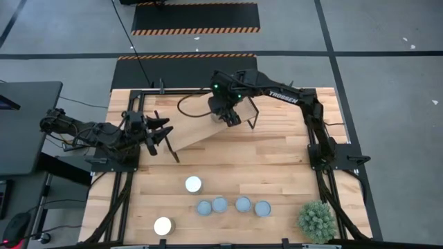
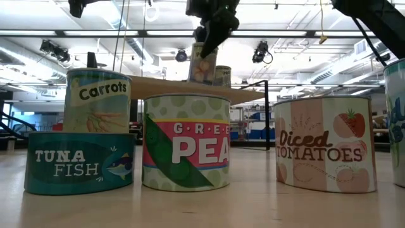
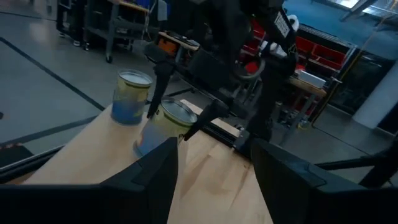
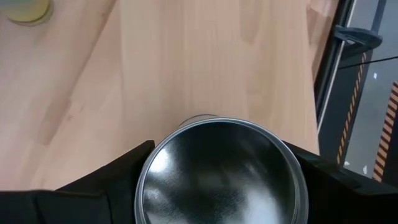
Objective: Pick and place cans onto a shelf
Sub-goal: Put the canned peaches on the shelf
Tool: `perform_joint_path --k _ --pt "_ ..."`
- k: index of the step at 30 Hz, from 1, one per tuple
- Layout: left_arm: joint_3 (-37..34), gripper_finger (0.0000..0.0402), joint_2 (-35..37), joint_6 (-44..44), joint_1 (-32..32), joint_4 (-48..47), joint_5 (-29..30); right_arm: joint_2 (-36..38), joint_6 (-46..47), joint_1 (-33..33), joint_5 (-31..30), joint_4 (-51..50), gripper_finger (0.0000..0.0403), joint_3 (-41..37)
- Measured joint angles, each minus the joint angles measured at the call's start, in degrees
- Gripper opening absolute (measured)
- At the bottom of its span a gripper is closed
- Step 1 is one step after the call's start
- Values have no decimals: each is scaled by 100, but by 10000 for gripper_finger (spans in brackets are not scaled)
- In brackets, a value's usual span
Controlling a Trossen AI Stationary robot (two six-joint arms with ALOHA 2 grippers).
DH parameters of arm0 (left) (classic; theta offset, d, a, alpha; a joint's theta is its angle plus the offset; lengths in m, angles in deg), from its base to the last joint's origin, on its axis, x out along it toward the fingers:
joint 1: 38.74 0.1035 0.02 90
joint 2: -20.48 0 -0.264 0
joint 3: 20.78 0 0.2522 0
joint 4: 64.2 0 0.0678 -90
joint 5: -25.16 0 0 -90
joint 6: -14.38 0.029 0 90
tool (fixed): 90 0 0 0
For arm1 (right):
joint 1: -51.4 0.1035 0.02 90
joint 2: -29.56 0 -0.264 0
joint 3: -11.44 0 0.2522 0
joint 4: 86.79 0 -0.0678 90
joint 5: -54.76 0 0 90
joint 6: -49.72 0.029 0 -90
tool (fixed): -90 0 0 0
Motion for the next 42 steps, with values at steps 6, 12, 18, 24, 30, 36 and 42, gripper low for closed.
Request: perform_joint_path --k 6,12,18,24,30,36,42 --pt "0 208 -8 220 0 0 93 6 -227 -184 72 286 320 -218" --pt "0 208 -8 256 0 -2 93 20 -187 -218 55 419 341 -337" --pt "0 208 -8 256 0 -2 93 -13 -232 -225 -170 721 371 -358" --pt "0 208 -7 254 0 -2 91 -13 -573 -220 -646 1009 381 -355" --pt "0 208 -7 255 0 -2 89 -13 -741 -248 -1013 1110 379 -355" --pt "0 208 -7 282 0 -2 88 1 -559 -295 -1018 1431 377 -353" --pt "0 208 -7 278 0 0 0 127 -560 -30 -1664 1459 375 -347"
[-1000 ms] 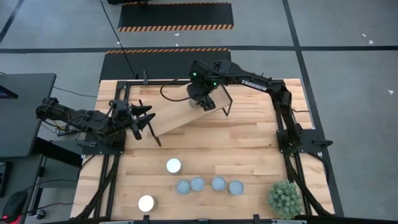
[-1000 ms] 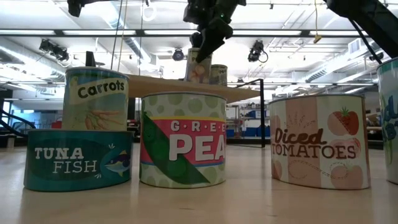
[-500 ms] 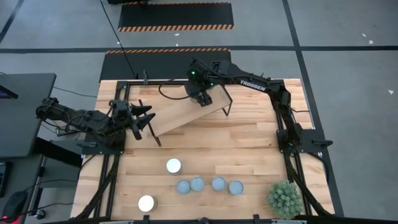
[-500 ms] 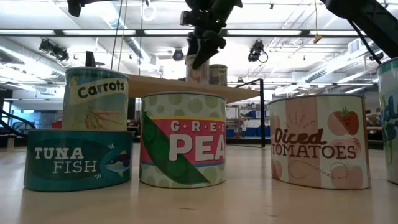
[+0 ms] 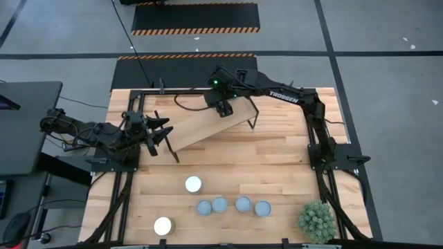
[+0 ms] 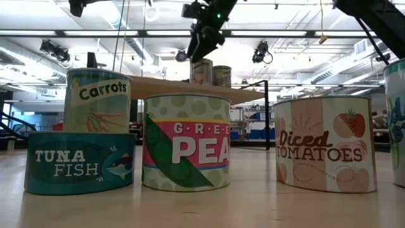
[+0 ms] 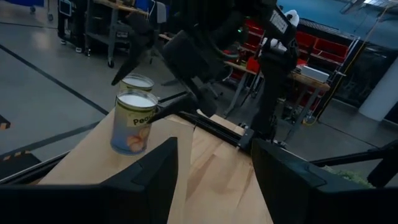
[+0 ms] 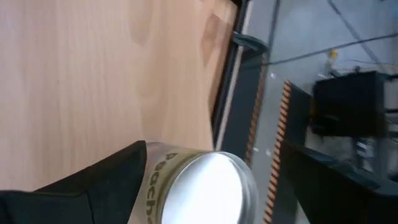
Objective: Pick and place cans onto a shelf
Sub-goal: Put the canned peaches on the shelf
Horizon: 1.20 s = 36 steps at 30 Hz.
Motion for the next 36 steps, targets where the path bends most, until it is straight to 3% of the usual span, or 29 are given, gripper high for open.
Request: perform_joint_path --k 13,36 --pt "0 208 7 6 -4 -2 -2 151 446 25 -696 -1027 375 0" --pt "0 208 7 8 -2 2 -4 159 481 -228 -1024 -810 375 0"
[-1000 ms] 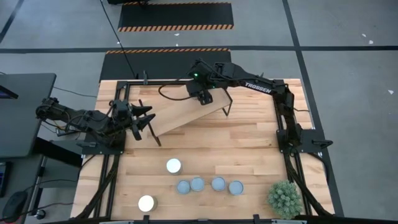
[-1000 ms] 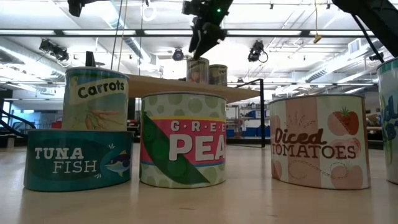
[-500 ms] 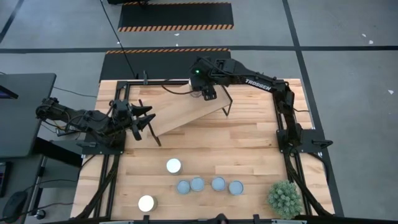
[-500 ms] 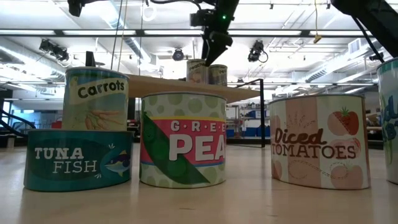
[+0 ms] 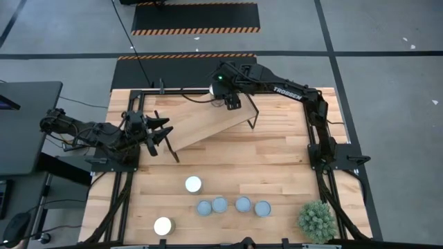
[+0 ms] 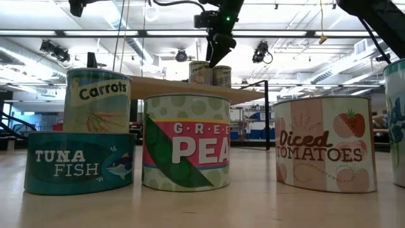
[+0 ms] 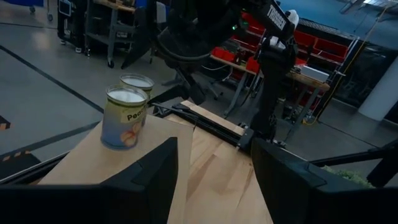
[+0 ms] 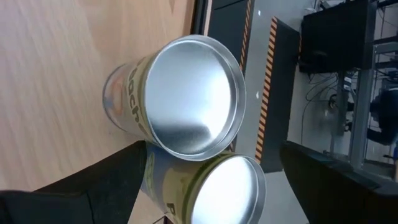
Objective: Pick and place cans onto a shelf
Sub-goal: Put the canned peaches on the shelf, then put the canned carrots on the shelf
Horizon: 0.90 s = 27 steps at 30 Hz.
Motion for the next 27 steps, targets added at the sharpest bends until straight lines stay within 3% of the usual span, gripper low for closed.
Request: perform_joint_path --k 11,18,27 --pt "0 208 0 -4 -4 30 -37 119 229 74 -100 -185 375 0" --pt "2 208 -51 -159 -4 58 -822 288 825 634 284 -410 375 2" --pt "2 208 -456 -502 -4 -130 -1972 299 2767 1452 1420 -439 375 2"
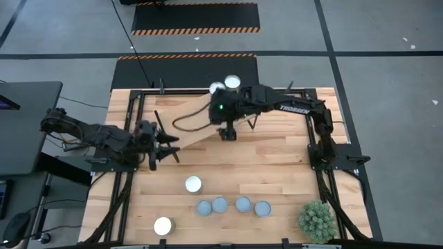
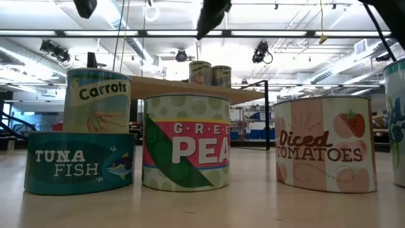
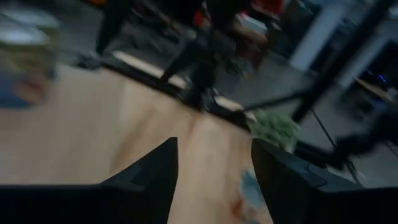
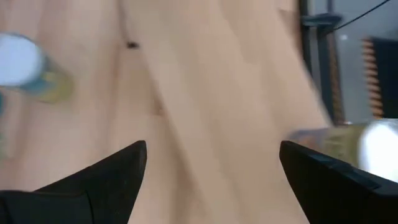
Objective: Pick and place cans onto a shelf
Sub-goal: Put the canned carrots on the shelf
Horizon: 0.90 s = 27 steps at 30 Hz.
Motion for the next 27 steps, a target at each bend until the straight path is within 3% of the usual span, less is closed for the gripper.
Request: perform_joint_path --k 6,12,16,20,27 --pt "0 208 -556 -589 -18 -377 -1049 -16 776 645 -258 -129 375 0" --pt "147 222 -1404 -706 -382 -550 -1663 235 2065 1100 -501 -1367 375 -1" --pt "931 228 -2161 -546 -612 -1583 -1635 361 2744 1408 -822 -2037 373 -4" --pt "1823 228 -3001 -606 -719 -2782 -1525 533 2973 1709 -1243 -1910 373 6" --pt "3015 228 -4152 -1355 -726 -3274 -1567 594 3144 2152 -1442 -1999 373 0"
